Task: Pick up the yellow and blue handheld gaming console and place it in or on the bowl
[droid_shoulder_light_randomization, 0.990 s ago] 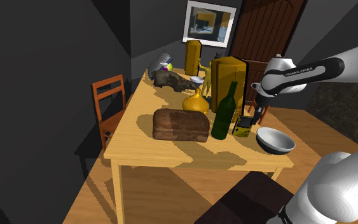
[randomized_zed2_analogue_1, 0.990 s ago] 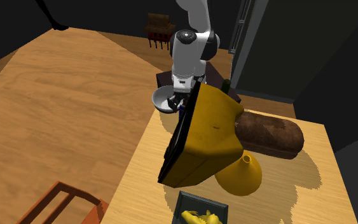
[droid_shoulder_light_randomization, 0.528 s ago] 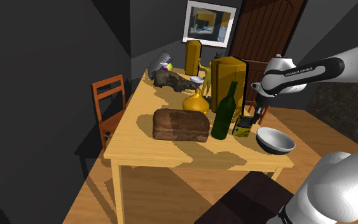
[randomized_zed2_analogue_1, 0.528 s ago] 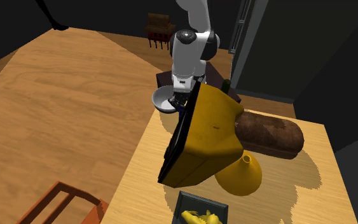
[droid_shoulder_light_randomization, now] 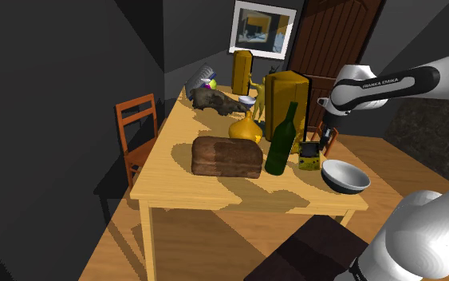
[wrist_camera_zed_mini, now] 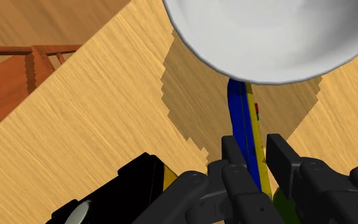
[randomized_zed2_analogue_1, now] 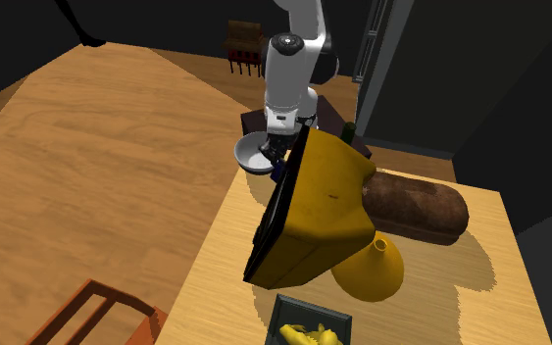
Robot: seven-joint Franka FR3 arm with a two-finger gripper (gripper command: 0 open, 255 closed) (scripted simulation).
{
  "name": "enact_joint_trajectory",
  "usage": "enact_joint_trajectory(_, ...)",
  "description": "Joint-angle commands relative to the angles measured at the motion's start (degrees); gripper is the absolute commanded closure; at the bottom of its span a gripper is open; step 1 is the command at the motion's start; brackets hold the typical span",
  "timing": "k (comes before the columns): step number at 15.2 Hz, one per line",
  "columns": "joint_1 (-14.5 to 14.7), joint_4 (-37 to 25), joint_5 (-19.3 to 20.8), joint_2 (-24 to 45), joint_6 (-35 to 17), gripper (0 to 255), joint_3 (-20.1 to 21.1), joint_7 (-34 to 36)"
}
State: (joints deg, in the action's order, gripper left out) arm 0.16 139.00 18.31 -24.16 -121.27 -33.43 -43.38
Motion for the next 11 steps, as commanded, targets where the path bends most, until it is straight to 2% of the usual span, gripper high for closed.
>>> enact_joint_trajectory(1,0.0,-1.0,-0.1,-0.7,1.7,255,0.5,0.1)
enact_joint_trajectory(11,0.1,-7.1,-0.8,-2.8,9.9,255,2.4,-0.2)
